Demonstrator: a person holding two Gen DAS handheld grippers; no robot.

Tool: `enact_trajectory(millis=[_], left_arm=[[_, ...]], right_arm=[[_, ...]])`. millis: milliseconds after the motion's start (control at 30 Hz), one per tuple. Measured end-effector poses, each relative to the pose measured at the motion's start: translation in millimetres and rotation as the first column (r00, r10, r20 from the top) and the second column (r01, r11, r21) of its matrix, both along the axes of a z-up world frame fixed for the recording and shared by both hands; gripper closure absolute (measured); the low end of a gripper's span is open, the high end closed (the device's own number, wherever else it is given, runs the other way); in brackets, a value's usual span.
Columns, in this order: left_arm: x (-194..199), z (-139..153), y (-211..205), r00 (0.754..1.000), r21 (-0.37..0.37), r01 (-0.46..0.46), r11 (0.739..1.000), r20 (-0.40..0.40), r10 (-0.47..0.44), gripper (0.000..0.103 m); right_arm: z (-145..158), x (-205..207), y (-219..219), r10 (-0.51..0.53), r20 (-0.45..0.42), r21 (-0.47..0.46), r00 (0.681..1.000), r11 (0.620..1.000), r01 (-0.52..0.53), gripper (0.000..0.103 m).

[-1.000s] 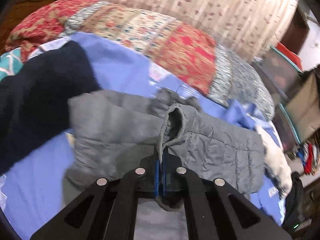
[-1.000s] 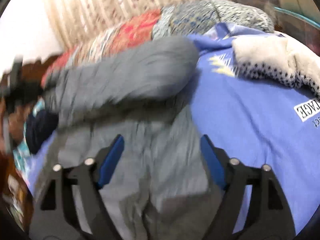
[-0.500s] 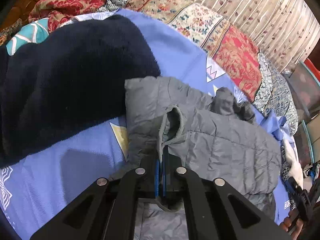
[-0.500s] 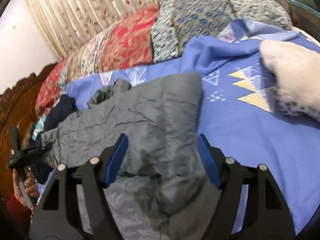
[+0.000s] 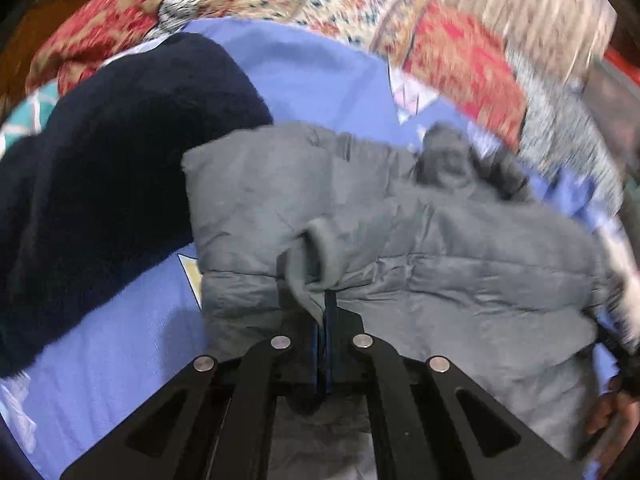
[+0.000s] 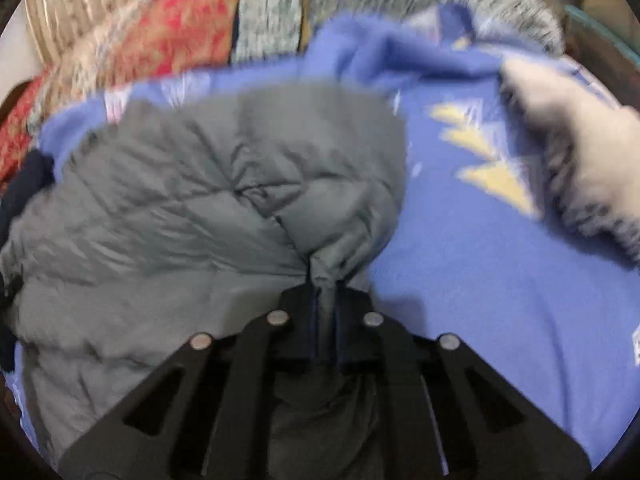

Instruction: Fold large clothes

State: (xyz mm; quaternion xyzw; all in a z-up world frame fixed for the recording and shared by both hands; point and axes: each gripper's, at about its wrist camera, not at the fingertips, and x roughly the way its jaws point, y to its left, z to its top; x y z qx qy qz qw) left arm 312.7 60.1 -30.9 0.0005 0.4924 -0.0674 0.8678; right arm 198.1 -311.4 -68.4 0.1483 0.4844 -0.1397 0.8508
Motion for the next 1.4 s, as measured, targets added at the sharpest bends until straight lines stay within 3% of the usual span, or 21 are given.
enact_trajectory(millis=[67,133,200,300,367,433,533,600,700,800,900,1033,1133,1167,1300,1400], left_arm=[[5.7,-13.1,-3.1,1.000,0.054,-0.004,0.999,-0.023,0.005,0.078],[9.7,-19.4,2.5,0.999,0.064,-0.024,0.998,-0.038,0.027,0.078],[13.1,-21.6,10.1,0.997,0.078,-0.052,0.996,-0.050,0.056,0.077],[10.0,-17.0,14.0,0.997,0.078,-0.048,0.996,-0.053,0.053,0.076],[3.4,-11.0,12.4,0.999,0.103,-0.018,0.995,-0.048,0.023,0.076],[-2.4,-5.5,14.5,0.999,0.100,0.003,0.995,-0.044,0.001,0.076],[-11.5,12.0,26.9,1.000,0.026,0.005,1.000,-0.012,-0.004,0.076],[-16.0,24.0,38.2,1.000,-0.038,-0.021,0.999,0.014,0.022,0.076],[-21.1,42.0,59.1,0.992,-0.165,-0.112,0.980,0.047,0.121,0.075],[-20.1,46.6,66.1,0.981,-0.263,-0.176,0.949,0.034,0.191,0.075],[-11.3,41.0,56.5,0.986,-0.232,-0.160,0.959,0.014,0.167,0.075],[-8.9,34.7,54.7,0.988,-0.227,-0.147,0.963,0.006,0.152,0.075],[-10.8,36.1,59.1,0.989,-0.245,-0.139,0.959,0.009,0.146,0.075],[-11.2,37.0,60.4,0.990,-0.251,-0.134,0.959,0.013,0.141,0.075],[-5.7,34.6,62.1,0.989,-0.236,-0.143,0.961,0.003,0.148,0.075],[-0.7,28.9,68.0,0.986,-0.235,-0.168,0.957,-0.034,0.164,0.075]], right_arm=[[-1.6,0.4,0.2,0.021,0.000,-0.012,1.000,1.000,-0.021,0.094],[-0.8,1.2,-2.9,0.045,0.012,0.035,0.999,0.998,-0.045,0.086],[1.9,-2.0,-6.1,0.057,0.033,0.070,0.998,0.996,-0.060,0.062],[13.0,-16.2,-7.1,0.056,0.115,0.090,0.992,0.994,-0.067,0.044],[23.6,-29.6,-8.7,0.045,0.174,0.055,0.984,0.997,-0.056,0.041],[37.1,-41.8,-7.8,0.037,0.248,0.031,0.968,0.998,-0.046,0.041],[55.6,-51.1,1.0,0.055,0.306,-0.013,0.950,0.998,-0.054,0.042],[61.4,-49.1,10.5,0.092,0.319,-0.025,0.943,0.996,-0.089,0.054],[60.7,-36.7,26.8,0.156,0.299,-0.018,0.941,0.987,-0.158,0.063],[47.0,-16.9,42.0,0.198,0.234,0.002,0.952,0.979,-0.204,0.063],[9.5,4.9,45.5,0.196,0.059,0.040,0.979,0.979,-0.198,0.064],[-1.2,11.3,49.7,0.207,0.017,0.014,0.978,0.978,-0.207,0.063],[17.2,5.0,54.3,0.210,0.084,0.000,0.974,0.977,-0.211,0.063],[30.4,-0.7,59.1,0.215,0.149,-0.005,0.965,0.976,-0.217,0.063],[52.3,-1.8,86.0,0.281,0.246,0.018,0.928,0.956,-0.294,0.063],[40.6,12.7,109.4,0.331,0.194,0.051,0.924,0.937,-0.346,0.063]])
